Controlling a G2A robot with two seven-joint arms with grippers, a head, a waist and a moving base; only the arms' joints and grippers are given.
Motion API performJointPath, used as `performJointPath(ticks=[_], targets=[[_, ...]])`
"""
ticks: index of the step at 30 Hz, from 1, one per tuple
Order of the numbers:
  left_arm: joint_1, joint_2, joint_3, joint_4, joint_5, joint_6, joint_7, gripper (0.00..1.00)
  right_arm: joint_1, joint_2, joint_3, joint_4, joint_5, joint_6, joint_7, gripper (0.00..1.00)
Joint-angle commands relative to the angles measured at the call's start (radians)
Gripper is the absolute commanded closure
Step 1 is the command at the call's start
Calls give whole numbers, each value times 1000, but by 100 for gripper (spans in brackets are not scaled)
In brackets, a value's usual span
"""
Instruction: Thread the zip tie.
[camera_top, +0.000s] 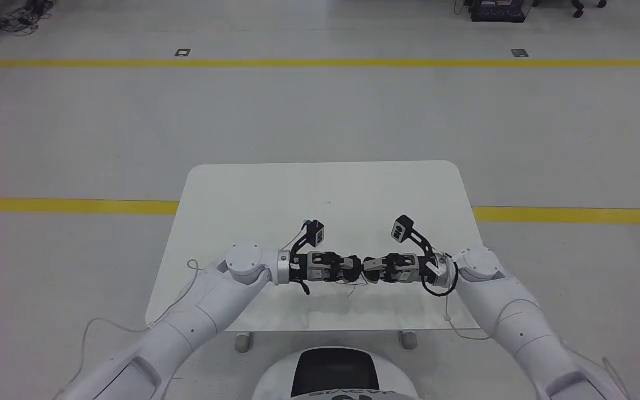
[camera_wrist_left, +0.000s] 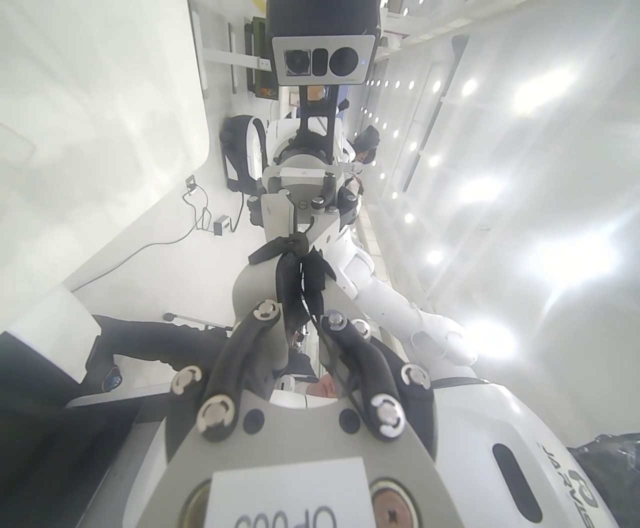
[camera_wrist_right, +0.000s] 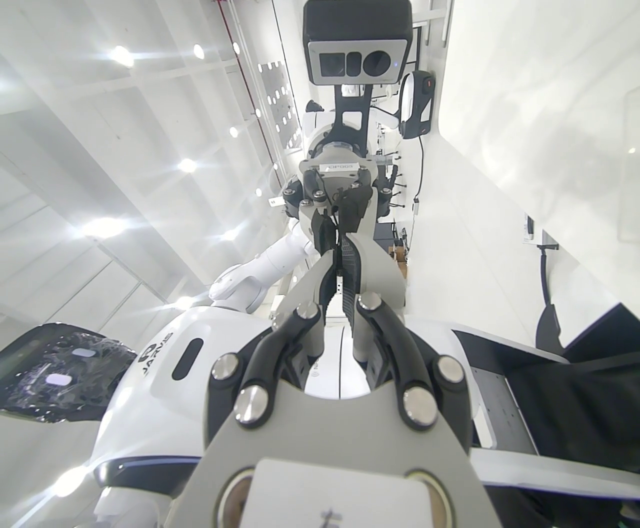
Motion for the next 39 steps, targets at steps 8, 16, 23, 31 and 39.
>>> performJointPath(ticks=[8,16,23,31,39], targets=[[-2,-1,2,5,-5,-5,0,100,-3,0,3,-5,-7,2,0,100],[-4,-2,5,8,-5,-8,-8,100,-3,-2,5,-2,-3,6,-5,92],[-5,-3,6,10,-7,-14,-11,100,-4,-2,8,-2,-6,8,-8,56],[-2,1,-3,14,26,-58,20,100,-15,0,21,-8,-4,12,-22,0],[15,11,-21,-1,104,-136,71,100,-38,6,59,-19,25,3,-70,0]])
